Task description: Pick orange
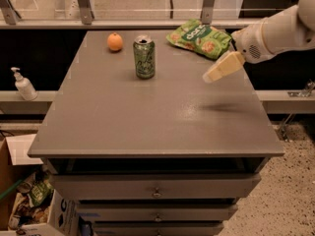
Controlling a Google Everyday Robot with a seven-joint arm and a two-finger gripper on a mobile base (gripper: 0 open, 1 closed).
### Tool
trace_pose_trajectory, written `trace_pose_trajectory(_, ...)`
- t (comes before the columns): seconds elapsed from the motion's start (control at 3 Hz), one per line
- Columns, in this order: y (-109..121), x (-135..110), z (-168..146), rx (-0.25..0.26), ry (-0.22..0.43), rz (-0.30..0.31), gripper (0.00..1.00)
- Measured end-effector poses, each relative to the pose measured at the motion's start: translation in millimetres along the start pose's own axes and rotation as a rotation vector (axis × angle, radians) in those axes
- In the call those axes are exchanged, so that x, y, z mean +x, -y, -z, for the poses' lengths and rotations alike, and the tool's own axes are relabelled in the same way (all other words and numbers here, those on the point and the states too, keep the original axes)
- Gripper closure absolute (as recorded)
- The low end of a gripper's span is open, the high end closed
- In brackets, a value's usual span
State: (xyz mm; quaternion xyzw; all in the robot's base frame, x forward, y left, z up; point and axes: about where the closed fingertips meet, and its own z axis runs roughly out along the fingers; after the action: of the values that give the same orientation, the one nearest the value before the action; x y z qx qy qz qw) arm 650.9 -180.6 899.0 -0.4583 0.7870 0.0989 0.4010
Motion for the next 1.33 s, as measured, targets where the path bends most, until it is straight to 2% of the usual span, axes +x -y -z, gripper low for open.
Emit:
trace_pose_trajectory(0.33, 24.8, -31.7, -37.6, 0.082, 0.117, -0.028, 0.00)
trace_pose_trajectory(0.67, 44.0, -96.7, -95.8, 0.149, 0.255, -0.009, 0.00)
trace_pose_trajectory(1.0, 44.0, -96.7, -95.9, 0.149, 0.255, -0.009, 0.00)
trace_pose_trajectory(1.33, 39.6, -100.6, -114.9, 0.136, 0.284, -0.016, 0.00)
